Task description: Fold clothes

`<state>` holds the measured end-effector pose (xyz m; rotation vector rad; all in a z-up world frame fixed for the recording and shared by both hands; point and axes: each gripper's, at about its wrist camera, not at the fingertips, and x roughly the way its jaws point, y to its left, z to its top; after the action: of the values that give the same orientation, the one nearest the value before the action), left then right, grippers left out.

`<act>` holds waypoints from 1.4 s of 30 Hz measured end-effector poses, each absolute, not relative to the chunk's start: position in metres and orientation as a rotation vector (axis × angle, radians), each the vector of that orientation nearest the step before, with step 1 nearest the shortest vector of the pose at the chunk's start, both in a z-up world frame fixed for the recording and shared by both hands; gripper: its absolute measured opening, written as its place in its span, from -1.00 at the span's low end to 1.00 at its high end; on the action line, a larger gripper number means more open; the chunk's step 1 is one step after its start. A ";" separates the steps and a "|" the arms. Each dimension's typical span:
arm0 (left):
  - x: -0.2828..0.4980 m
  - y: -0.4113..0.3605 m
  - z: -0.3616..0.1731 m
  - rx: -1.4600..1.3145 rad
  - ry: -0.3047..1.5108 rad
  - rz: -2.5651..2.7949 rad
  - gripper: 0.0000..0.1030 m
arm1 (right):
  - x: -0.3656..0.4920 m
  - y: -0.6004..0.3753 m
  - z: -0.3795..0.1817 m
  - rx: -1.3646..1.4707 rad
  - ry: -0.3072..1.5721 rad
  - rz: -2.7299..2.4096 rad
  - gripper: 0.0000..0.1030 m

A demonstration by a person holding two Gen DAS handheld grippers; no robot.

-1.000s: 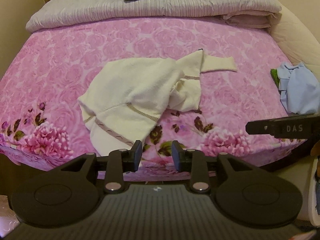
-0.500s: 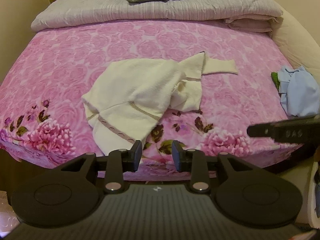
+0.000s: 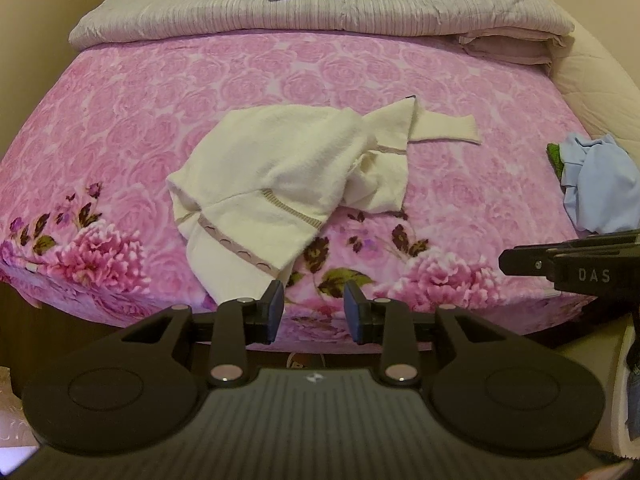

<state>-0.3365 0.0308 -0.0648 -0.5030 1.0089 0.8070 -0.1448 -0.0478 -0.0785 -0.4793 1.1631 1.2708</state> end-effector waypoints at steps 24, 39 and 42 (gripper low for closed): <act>-0.332 0.043 -0.101 -0.569 1.072 0.833 -0.45 | -0.137 -0.037 -0.115 -0.547 1.208 1.262 0.18; -0.309 0.045 -0.160 -0.487 1.058 0.765 -0.32 | -0.091 -0.030 -0.159 -0.484 1.208 1.189 0.18; -0.304 0.048 -0.173 -0.471 1.068 0.759 -0.32 | -0.085 -0.028 -0.169 -0.494 1.203 1.186 0.18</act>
<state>-0.3044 0.0482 -0.1732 -0.4712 1.0684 0.7586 -0.0848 -0.0282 -0.1693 -0.4939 1.2032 1.1859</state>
